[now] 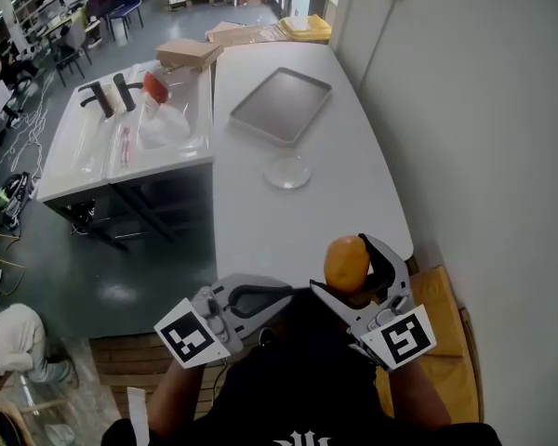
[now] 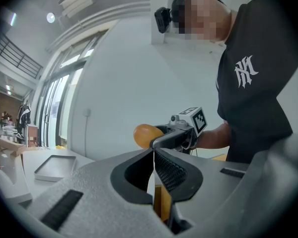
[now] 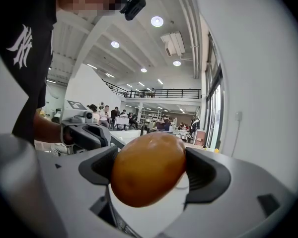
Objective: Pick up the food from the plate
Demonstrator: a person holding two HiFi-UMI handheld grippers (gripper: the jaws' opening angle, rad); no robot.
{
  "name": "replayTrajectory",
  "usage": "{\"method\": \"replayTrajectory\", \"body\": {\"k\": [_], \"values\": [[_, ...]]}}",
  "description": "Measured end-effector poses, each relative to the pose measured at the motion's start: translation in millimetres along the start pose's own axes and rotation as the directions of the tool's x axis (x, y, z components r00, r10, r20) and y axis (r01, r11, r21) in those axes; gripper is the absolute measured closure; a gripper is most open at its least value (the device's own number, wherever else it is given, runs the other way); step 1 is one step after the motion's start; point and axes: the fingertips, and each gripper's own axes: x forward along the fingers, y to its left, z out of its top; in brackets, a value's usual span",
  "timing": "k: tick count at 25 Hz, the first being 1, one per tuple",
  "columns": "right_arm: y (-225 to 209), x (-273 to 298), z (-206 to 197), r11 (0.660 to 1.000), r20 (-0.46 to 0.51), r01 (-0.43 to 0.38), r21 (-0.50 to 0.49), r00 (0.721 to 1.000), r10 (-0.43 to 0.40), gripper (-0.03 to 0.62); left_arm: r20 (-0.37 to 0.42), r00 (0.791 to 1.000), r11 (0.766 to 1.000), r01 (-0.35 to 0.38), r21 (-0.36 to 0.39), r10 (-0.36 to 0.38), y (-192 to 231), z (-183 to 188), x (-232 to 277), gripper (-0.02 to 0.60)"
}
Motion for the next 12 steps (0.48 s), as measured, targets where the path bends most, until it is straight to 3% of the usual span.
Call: {"method": "replayTrajectory", "body": {"k": [6, 12], "values": [[12, -40, 16, 0.997, 0.105, -0.069, -0.032, 0.992, 0.072, 0.171, 0.015, 1.0, 1.0, 0.018, 0.006, -0.018, -20, 9, 20, 0.574], [-4, -68, 11, 0.991, 0.143, -0.133, 0.016, 0.981, 0.129, 0.171, 0.008, 1.0, 1.0, 0.008, -0.004, -0.008, -30, 22, 51, 0.574]]}}
